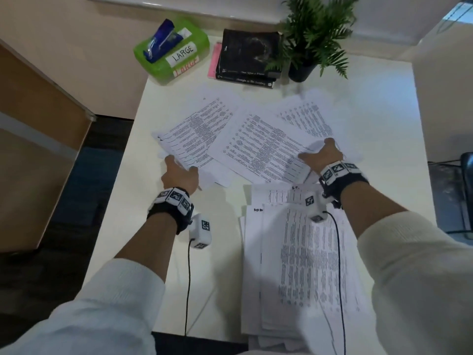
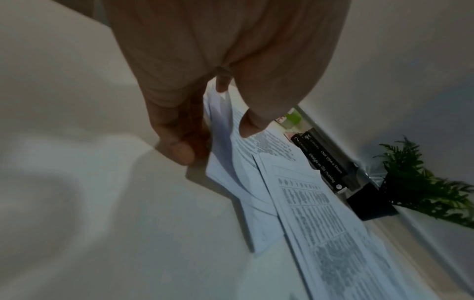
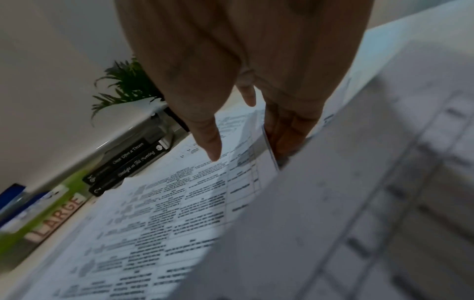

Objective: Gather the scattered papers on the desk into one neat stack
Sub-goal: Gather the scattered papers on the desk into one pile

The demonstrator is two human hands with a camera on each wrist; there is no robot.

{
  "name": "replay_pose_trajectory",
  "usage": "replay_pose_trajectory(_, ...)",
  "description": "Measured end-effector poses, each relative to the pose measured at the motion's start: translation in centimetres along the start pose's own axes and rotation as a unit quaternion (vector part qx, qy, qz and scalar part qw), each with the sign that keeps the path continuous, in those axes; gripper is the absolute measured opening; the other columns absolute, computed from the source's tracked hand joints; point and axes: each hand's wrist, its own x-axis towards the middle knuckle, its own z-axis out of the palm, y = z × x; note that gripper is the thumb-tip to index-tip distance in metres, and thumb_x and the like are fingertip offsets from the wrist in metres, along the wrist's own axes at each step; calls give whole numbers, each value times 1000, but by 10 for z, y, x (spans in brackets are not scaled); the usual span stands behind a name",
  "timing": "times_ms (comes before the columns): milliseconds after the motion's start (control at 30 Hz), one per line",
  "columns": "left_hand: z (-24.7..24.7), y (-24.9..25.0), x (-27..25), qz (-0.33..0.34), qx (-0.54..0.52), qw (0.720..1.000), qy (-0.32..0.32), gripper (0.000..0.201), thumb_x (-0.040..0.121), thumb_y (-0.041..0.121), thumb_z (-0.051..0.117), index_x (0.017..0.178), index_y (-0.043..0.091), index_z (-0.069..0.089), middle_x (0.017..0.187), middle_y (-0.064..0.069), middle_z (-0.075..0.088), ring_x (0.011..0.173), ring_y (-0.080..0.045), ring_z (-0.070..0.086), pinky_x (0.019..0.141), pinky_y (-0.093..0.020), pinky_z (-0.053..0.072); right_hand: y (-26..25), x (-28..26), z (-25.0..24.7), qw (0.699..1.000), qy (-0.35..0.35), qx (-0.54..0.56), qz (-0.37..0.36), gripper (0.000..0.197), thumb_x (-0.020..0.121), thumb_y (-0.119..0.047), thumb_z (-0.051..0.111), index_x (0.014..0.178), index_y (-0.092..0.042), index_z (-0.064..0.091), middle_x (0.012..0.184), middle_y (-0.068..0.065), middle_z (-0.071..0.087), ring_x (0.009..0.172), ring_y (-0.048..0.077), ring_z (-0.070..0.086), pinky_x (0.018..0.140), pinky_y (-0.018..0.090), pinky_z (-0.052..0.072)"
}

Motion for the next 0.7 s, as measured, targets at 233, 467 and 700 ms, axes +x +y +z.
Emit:
replay_pose_trajectory(233, 22, 19, 4, -47, -124, 991, 25, 86, 93, 17, 57, 156, 35, 1, 138, -20, 52, 117, -36, 57, 92, -37, 50, -7, 17, 12, 983, 30, 180, 29, 76, 84, -16, 73, 148, -14, 32, 137, 13, 55, 119, 31, 58, 101, 38, 49)
replay_pose_trajectory(467, 18, 14, 0, -46, -187, 979, 68, 97, 89, 1, 47, 150, 52, -9, 145, -17, 47, 82, -24, 65, 79, -40, 56, 2, 15, -30, 884, 86, 458, -49, 8, 79, -22, 68, 80, -18, 61, 84, 12, 65, 75, 21, 58, 69, 34, 47)
replay_pose_trajectory(700, -9, -32, 4, -6, -144, 986, 79, 99, 79, 11, 71, 150, 47, 13, 143, -9, 49, 96, -13, 66, 82, -42, 54, 40, -1, -74, 814, 19, 579, -32, 19, 98, -7, 55, 97, -24, 63, 90, -4, 69, 79, 9, 63, 63, 17, 52)
